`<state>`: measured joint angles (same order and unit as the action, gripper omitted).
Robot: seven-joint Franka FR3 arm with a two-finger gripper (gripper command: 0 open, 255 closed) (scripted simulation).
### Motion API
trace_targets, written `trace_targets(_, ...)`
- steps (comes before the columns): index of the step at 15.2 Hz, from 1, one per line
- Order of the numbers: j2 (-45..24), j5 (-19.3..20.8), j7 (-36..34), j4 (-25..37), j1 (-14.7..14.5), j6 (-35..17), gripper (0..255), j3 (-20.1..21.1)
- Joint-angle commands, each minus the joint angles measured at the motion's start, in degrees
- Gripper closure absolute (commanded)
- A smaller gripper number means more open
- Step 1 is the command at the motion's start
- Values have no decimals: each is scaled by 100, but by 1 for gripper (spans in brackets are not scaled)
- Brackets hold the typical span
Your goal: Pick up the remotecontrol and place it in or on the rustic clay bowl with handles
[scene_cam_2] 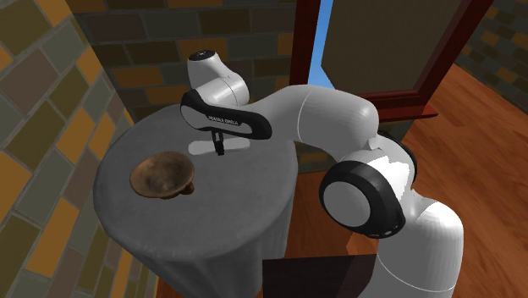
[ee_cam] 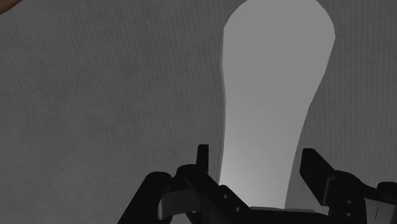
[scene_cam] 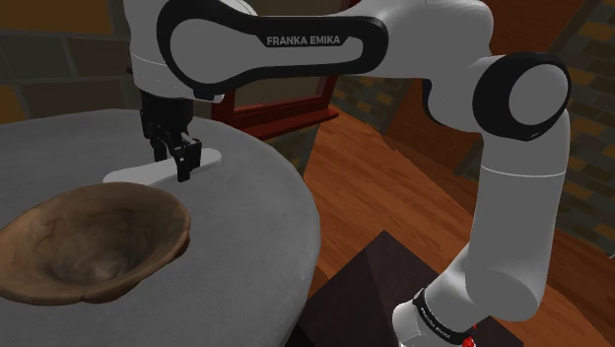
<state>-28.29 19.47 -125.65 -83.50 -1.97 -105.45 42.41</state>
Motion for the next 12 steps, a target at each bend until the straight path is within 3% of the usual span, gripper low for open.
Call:
trace_targets(1,10,-10,11,63,-7,69,255,6)
trace_targets(12,24,-56,97,926,-176,907,255,41)
